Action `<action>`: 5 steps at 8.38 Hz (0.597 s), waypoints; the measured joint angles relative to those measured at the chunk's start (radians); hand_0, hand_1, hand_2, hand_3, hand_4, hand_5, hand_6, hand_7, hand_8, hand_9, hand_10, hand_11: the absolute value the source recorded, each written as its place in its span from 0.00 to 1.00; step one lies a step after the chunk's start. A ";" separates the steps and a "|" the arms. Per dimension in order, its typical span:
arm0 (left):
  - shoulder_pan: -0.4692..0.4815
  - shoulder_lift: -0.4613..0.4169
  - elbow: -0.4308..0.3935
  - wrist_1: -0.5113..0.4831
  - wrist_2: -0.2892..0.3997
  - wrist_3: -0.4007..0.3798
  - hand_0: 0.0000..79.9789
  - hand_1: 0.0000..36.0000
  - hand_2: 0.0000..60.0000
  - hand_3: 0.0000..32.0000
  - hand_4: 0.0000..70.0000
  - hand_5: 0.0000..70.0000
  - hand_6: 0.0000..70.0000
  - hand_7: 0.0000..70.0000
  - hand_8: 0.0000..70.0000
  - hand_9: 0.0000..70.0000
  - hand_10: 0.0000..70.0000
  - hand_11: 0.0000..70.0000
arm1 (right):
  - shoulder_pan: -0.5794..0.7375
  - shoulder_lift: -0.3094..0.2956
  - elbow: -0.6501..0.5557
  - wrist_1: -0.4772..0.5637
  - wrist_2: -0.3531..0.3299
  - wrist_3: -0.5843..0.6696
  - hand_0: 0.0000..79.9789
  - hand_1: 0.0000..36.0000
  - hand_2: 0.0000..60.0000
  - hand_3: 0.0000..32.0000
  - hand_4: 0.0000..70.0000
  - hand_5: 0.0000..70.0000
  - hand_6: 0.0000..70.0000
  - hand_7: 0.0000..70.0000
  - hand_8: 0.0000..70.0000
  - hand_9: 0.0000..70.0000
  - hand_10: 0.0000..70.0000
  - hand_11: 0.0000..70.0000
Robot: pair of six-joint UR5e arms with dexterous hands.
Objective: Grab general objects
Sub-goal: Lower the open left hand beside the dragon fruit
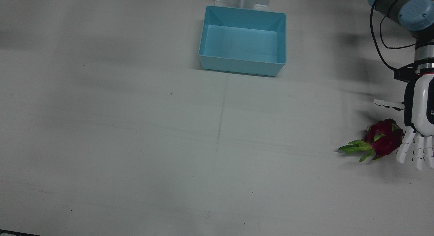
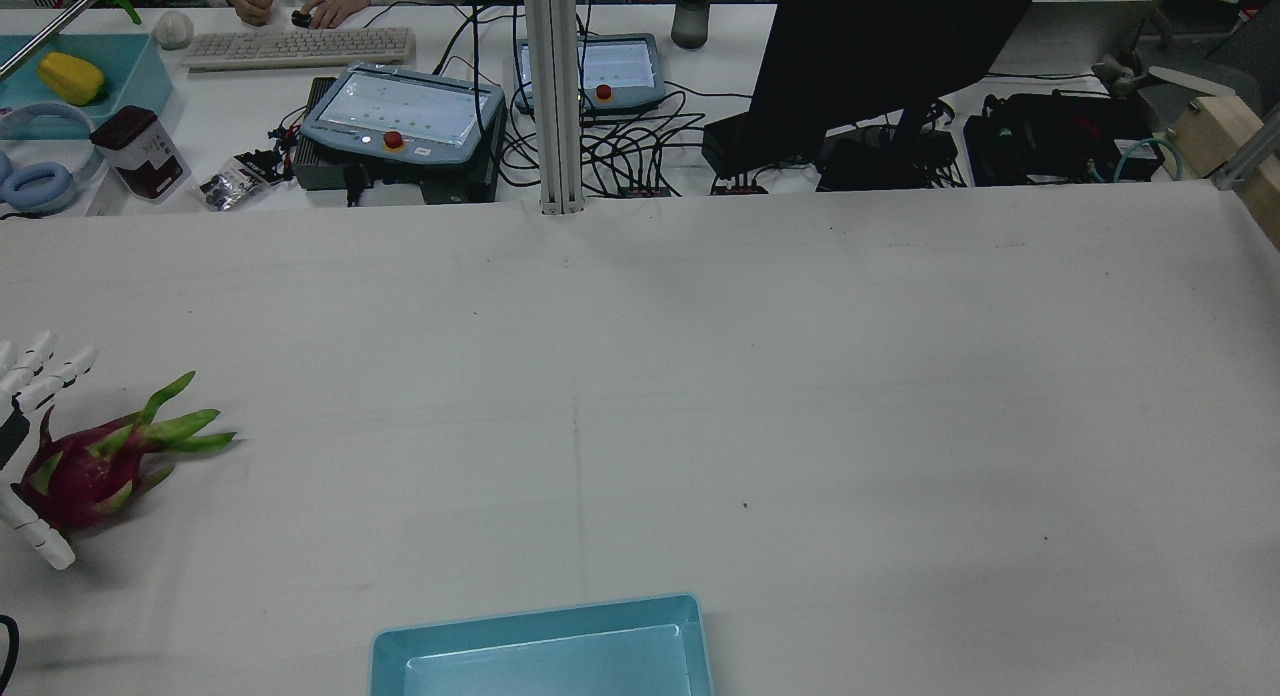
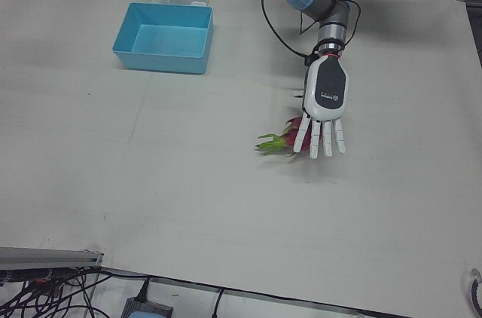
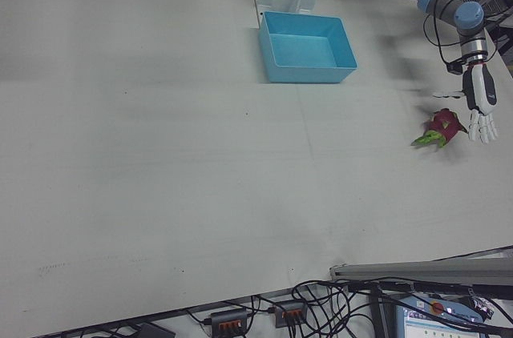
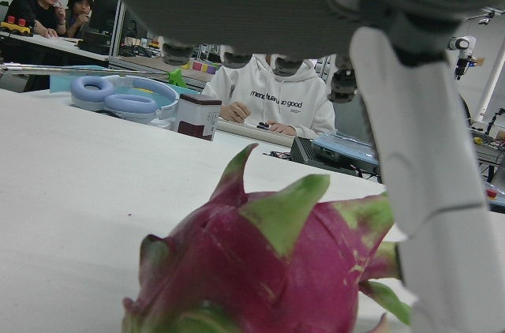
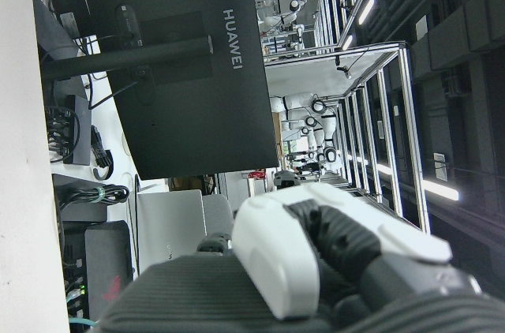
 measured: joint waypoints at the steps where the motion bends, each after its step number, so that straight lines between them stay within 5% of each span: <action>1: 0.008 -0.001 0.001 0.018 -0.020 -0.002 0.64 0.48 0.04 0.58 0.05 0.00 0.00 0.12 0.00 0.00 0.02 0.06 | 0.000 0.000 0.000 0.000 0.000 0.000 0.00 0.00 0.00 0.00 0.00 0.00 0.00 0.00 0.00 0.00 0.00 0.00; 4: 0.013 -0.034 0.009 0.125 -0.045 -0.021 0.64 0.48 0.04 0.41 0.01 0.12 0.00 0.13 0.00 0.01 0.02 0.06 | 0.000 0.000 0.000 0.000 0.000 0.000 0.00 0.00 0.00 0.00 0.00 0.00 0.00 0.00 0.00 0.00 0.00 0.00; 5: 0.015 -0.048 0.011 0.189 -0.050 -0.057 0.64 0.48 0.04 0.55 0.04 0.00 0.00 0.12 0.00 0.00 0.02 0.05 | 0.000 0.000 0.000 0.000 0.000 0.000 0.00 0.00 0.00 0.00 0.00 0.00 0.00 0.00 0.00 0.00 0.00 0.00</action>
